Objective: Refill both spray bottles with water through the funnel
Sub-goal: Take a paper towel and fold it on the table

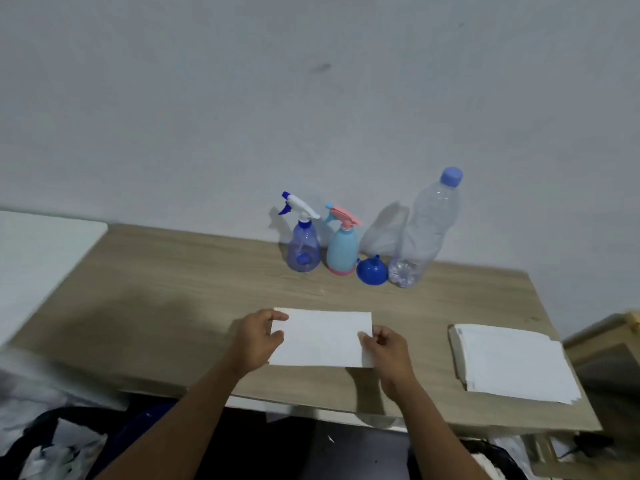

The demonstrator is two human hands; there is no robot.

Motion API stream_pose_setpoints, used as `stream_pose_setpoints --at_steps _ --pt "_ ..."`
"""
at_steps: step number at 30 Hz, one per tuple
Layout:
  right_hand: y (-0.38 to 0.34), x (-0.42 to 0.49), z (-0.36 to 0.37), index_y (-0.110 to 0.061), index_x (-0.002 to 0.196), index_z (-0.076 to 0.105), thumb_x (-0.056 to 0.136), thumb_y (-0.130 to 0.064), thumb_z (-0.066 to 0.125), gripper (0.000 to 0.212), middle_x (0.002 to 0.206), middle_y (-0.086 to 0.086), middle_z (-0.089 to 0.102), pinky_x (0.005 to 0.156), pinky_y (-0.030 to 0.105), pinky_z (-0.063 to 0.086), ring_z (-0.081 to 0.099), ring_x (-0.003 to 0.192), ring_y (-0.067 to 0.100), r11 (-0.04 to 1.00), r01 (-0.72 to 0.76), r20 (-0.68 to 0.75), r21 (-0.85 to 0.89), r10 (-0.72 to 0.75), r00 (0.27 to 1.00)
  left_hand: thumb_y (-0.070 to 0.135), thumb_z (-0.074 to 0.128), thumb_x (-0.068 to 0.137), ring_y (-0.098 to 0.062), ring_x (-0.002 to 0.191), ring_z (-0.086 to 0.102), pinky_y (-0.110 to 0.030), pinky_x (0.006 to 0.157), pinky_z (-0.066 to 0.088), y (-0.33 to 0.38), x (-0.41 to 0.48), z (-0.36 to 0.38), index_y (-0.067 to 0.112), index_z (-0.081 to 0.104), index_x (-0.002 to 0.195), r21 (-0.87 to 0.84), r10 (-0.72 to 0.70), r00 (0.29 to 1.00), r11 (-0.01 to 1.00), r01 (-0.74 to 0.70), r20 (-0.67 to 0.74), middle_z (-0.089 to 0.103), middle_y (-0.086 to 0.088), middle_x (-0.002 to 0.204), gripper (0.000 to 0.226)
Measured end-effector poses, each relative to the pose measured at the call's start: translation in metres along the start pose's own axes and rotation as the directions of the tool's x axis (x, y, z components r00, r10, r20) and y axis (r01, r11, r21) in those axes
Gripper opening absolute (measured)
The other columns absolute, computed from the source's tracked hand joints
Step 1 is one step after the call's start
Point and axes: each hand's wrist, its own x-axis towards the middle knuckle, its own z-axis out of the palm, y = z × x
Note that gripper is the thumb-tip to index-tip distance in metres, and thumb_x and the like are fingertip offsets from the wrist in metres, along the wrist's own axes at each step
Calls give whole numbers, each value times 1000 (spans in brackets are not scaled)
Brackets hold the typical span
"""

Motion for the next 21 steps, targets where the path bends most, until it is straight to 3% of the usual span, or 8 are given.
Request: stream_pose_setpoints --at_steps 2,4,5,9,12,15,19,21 --pt "18 -3 25 -2 75 66 88 -12 71 17 76 20 70 65 46 53 59 67 19 995 20 -37 -97 -23 999 -1 69 77 -9 53 53 -24 55 45 -21 -3 -6 23 71 105 1 -65 997 998 65 31 64 -2 76 37" --pt "25 -6 47 1 76 62 88 -9 70 17 69 12 63 65 38 48 53 67 14 983 79 -43 -166 -88 995 -1 68 77 -18 92 69 -32 79 53 -37 0 -14 20 68 115 -29 -112 991 993 114 68 63 -4 120 44" --pt "25 -4 57 1 78 62 88 -7 70 15 70 9 61 66 33 46 52 67 13 977 107 -34 -182 -115 993 -2 67 78 -23 109 65 -34 88 51 -43 5 -19 21 67 117 -37 -118 990 992 121 75 58 -4 131 46" --pt "5 13 91 -6 86 66 90 -7 67 4 84 17 69 70 35 51 61 72 25 952 183 15 -244 -185 983 -7 62 80 -34 120 56 -34 96 46 -54 32 -40 17 62 125 -15 -97 995 995 97 7 57 -15 132 51" --pt "-13 31 113 -6 89 66 89 -8 68 3 86 18 69 74 42 54 64 76 27 943 212 29 -257 -212 977 -6 60 83 -26 126 51 -26 100 42 -61 56 -55 16 56 133 16 -75 997 997 75 -17 51 -10 139 55" --pt "-29 45 131 -8 97 67 89 -8 68 8 89 11 72 78 42 56 68 82 27 958 205 5 -198 -208 978 -3 62 85 -22 130 48 -31 107 39 -68 78 -65 17 56 134 24 -52 998 998 53 -41 50 -8 141 53" --pt "-41 49 138 -11 126 58 91 -20 69 37 109 3 65 89 35 53 63 96 16 938 207 -101 -279 -243 965 18 67 87 -27 136 41 -32 111 32 -76 91 -69 8 53 135 224 -1 992 974 30 -130 48 -13 143 51" --pt "-37 45 140 -12 129 57 94 -21 62 37 121 6 58 95 35 47 54 111 21 814 352 -37 -463 -414 910 36 56 89 -30 134 43 -41 109 37 -78 89 -67 9 55 132 378 117 973 925 -33 -200 49 -14 142 51"
